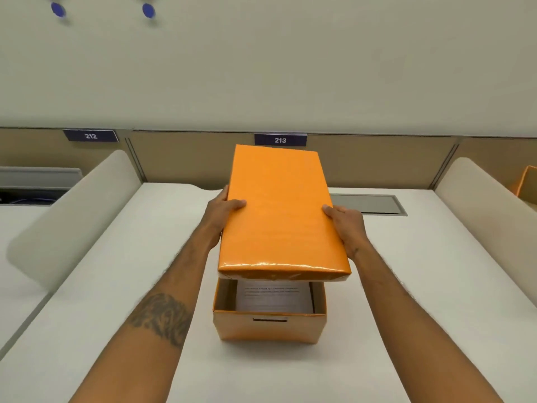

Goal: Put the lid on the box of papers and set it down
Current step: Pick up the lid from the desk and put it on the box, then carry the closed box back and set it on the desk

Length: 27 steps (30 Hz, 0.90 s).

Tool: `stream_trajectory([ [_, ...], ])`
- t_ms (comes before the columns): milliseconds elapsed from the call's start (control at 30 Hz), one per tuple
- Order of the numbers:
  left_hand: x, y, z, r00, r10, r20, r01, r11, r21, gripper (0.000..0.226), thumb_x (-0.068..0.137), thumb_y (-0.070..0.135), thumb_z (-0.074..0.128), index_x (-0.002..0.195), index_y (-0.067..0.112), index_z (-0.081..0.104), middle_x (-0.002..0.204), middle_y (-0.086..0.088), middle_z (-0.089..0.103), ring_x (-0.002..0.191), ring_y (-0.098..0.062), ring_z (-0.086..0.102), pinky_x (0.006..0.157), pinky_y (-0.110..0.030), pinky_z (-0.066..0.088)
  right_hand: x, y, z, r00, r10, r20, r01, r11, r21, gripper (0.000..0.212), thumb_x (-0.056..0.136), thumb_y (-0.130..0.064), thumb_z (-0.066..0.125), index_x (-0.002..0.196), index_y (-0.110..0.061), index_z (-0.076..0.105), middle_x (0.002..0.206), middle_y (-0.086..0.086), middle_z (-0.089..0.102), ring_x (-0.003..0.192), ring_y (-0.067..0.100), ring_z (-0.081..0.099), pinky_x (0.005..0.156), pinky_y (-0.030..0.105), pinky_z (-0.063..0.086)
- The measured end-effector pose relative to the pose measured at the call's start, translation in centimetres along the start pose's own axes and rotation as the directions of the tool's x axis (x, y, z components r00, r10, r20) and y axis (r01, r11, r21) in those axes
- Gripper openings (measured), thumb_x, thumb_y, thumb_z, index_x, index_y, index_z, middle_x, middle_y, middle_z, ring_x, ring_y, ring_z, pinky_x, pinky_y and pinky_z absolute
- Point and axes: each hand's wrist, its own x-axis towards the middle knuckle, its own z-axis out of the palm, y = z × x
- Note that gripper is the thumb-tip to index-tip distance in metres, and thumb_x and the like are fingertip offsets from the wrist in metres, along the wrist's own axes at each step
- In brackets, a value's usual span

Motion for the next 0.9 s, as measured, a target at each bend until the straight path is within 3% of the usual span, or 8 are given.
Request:
stream_trajectory([
  [267,0.1,-6.3,-1.5,0.992,-0.106,0.067,0.102,0.993,0.065,0.046,0.09,0.038,0.06,0.135,0.034,0.049,0.127,-0.001,0.064,0.106,-0.029,0.067,0.091,-0.057,0.054,-2.6,4.5,2.1,0.995,0.055,-0.078,-0.061,0.995,-0.075,0.036,0.092,-0.04,0.06,0.121,-0.018,0.065,0.099,-0.004,0.067,0.094,0.025,0.067,0.088,0.05,0.054],
  [433,0.0,-8.4,-1.2,0.985,-0.148,0.088,0.14,0.986,0.086,0.046,0.093,0.04,0.057,0.137,0.037,0.044,0.128,0.001,0.061,0.104,-0.027,0.066,0.081,-0.047,0.058,-3.0,6.4,1.9,0.993,0.094,-0.075,-0.101,0.991,-0.085,0.014,0.093,-0.04,0.059,0.101,-0.028,0.064,0.104,-0.001,0.069,0.094,0.024,0.068,0.089,0.052,0.055],
  [900,0.0,-10.1,-1.9,0.988,-0.151,0.044,0.146,0.983,0.108,0.039,0.094,0.04,0.058,0.131,0.038,0.046,0.123,0.002,0.064,0.1,-0.025,0.069,0.069,-0.038,0.058,-2.5,7.6,2.8,0.992,0.122,-0.025,-0.124,0.987,-0.104,0.035,0.095,-0.04,0.057,0.122,-0.018,0.063,0.106,-0.001,0.068,0.097,0.025,0.067,0.092,0.053,0.053],
])
